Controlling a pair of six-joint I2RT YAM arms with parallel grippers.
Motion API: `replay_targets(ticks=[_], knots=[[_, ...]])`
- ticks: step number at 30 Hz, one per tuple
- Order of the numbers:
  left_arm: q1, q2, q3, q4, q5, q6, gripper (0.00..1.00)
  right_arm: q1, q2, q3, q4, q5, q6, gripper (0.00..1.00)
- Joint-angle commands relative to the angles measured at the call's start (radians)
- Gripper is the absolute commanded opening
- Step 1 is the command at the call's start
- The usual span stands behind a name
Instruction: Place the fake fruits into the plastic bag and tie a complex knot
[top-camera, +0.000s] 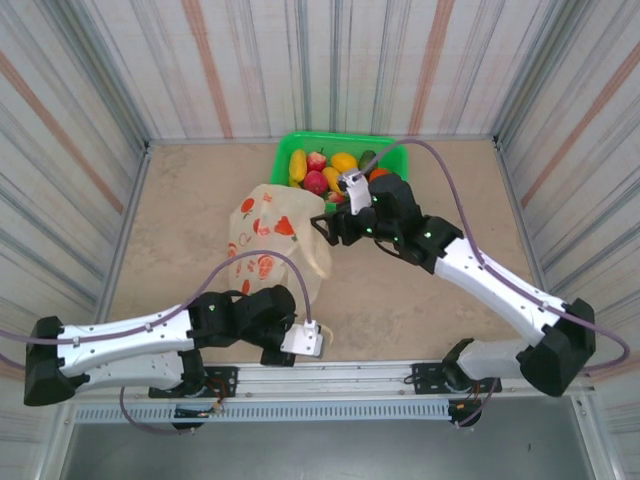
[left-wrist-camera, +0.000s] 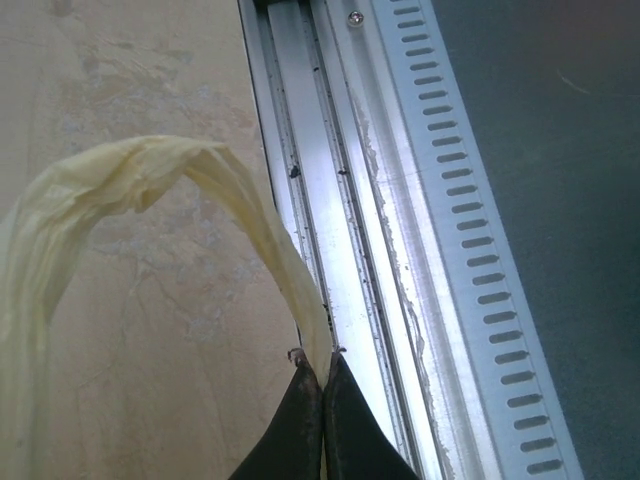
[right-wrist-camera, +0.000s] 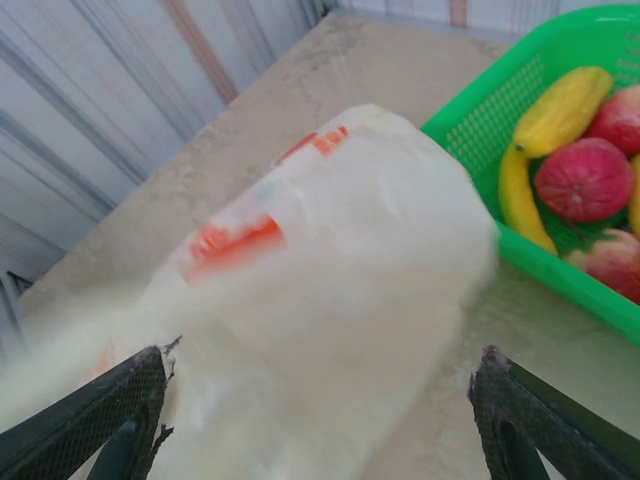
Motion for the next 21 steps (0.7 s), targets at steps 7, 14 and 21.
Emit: replay_targets(ticks=[7,14,21], knots=[[-0.001,-0.178,-0.006,0.044,-0.302,-0.046,0.0,-0.033,-0.045,-0.084,-0.021,0.118,0.002,0.81],[0.147,-0.311,-0.054,0.176,-0.181,-0.073,0.0,-0.028,-0.19,-0.282,-0.062,0.025,0.064,0.88],[0.16,-0.285,-0.058,0.16,-0.166,-0.072,0.0,0.016,-0.118,-0.381,-0.013,0.021,0.096,0.95]])
